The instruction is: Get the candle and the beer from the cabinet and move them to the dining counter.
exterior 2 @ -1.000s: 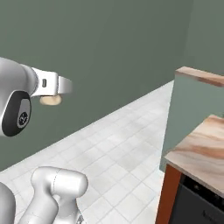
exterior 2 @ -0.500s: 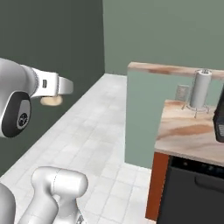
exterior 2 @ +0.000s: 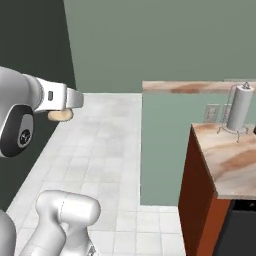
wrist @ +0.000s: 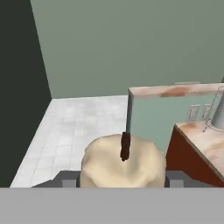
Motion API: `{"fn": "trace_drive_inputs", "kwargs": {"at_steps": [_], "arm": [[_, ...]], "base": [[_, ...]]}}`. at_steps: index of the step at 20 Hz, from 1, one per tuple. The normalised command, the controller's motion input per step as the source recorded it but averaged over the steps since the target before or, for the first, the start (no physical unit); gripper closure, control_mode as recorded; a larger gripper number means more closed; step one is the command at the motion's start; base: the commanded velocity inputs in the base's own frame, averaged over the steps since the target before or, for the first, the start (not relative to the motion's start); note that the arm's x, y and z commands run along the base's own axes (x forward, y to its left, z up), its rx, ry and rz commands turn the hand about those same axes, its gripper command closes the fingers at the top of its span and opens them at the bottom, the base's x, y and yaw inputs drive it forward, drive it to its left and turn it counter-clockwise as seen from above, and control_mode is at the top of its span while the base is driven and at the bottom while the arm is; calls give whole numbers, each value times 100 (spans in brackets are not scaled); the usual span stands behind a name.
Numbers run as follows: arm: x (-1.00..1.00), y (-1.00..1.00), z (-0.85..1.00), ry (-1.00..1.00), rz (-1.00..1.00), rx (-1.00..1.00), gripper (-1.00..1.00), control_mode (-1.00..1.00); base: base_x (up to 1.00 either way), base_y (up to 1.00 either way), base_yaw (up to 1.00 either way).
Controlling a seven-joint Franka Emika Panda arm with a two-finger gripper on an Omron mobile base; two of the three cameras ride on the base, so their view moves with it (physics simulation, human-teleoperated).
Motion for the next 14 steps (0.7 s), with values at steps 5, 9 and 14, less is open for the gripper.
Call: {"fn": "trace_drive_inputs", "kwargs": {"at_steps": [5,9,14], "arm": [[0,0,0,0,0,0,100,100],[0,0,0,0,0,0,100,100],[0,0,0,0,0,0,100,100]], "base": [[97,100,-35],[92,100,-30],[94,100,-30]]}}
